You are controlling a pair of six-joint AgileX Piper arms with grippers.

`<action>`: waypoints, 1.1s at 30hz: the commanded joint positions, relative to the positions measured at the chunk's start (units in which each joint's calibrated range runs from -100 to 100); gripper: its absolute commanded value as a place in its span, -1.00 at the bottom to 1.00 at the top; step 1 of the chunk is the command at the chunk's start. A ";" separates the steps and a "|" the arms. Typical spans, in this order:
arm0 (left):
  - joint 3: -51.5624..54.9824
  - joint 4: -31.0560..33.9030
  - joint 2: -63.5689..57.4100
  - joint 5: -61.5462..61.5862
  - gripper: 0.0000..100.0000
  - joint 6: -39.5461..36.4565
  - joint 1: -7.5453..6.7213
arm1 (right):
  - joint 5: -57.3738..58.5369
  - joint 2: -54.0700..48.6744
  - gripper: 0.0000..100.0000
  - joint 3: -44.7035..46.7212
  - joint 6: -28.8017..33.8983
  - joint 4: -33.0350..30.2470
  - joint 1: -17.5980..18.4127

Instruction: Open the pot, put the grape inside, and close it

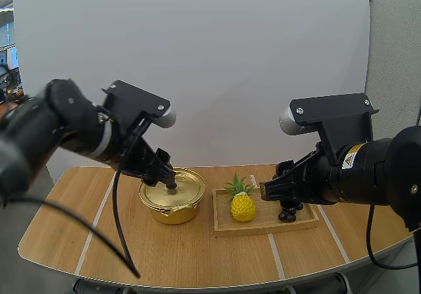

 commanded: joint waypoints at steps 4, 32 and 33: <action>-3.57 -1.36 15.49 -7.37 1.00 4.60 -0.11 | -1.11 -0.02 1.00 -0.49 0.14 -0.32 -0.18; -14.33 -0.86 43.86 -14.64 1.00 5.38 -2.71 | -1.11 -0.02 1.00 -0.49 0.14 -0.32 -0.18; -14.50 -0.86 44.53 -15.24 1.00 5.38 -2.71 | -1.11 -0.02 1.00 -0.49 0.14 -0.32 -0.18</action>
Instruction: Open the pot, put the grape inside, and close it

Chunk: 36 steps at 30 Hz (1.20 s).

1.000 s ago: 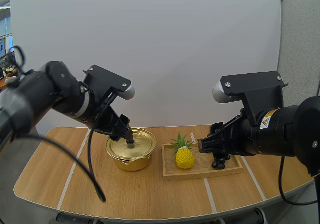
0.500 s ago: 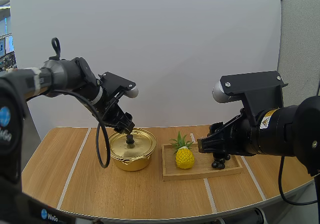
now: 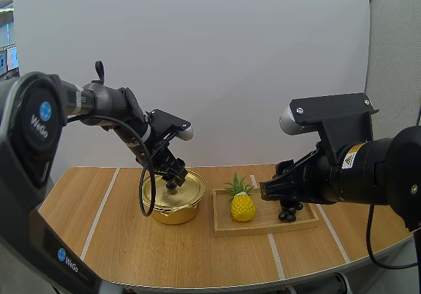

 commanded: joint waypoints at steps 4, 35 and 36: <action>-1.44 -0.72 4.10 -5.06 1.00 0.20 -0.15 | -0.78 -0.02 1.00 -0.49 0.14 -0.32 -0.18; -4.02 -1.07 8.40 -6.47 1.00 0.19 -0.15 | -0.78 -0.02 1.00 -0.49 0.14 -0.32 -0.18; -4.02 -1.07 9.18 -6.47 1.00 0.19 -0.15 | -0.78 -0.02 1.00 -0.49 0.14 -0.32 -0.18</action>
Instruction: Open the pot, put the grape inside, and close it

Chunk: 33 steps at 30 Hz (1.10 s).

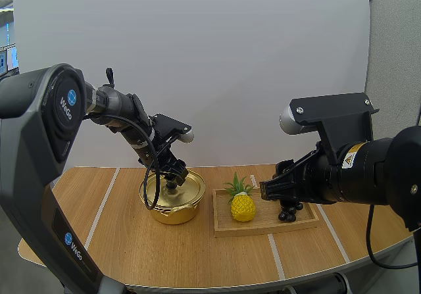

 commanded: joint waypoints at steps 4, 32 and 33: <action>-0.46 -1.07 2.87 -1.20 1.00 0.07 -0.15 | -0.61 -0.02 1.00 -0.49 0.14 -0.32 -0.18; -3.07 -0.96 -8.71 9.69 -1.00 -2.15 -0.15 | -0.61 -0.02 1.00 -0.49 0.14 -0.32 -0.18; -4.24 -0.85 -10.39 11.34 -1.00 -2.35 -0.15 | -0.61 -0.02 1.00 -0.49 0.14 -0.32 -0.18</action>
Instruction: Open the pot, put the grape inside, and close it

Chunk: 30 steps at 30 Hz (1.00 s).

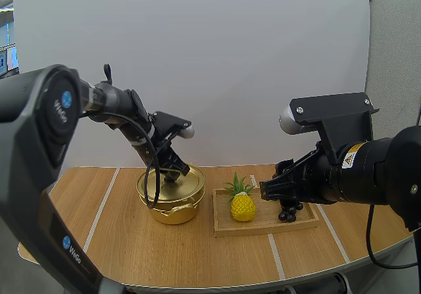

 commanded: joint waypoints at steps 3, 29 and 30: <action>-6.80 0.89 -9.13 6.42 -1.00 -2.39 -0.07 | -0.61 -0.02 1.00 -0.49 0.14 -0.32 -0.18; -37.36 2.78 -36.87 -18.72 -1.00 -3.36 -0.07 | -2.43 -0.02 1.00 -0.49 2.01 -3.00 -0.18; -37.36 2.78 -37.33 -19.88 -1.00 -3.36 -0.07 | -2.98 -0.02 1.00 -0.49 2.58 -3.86 -0.18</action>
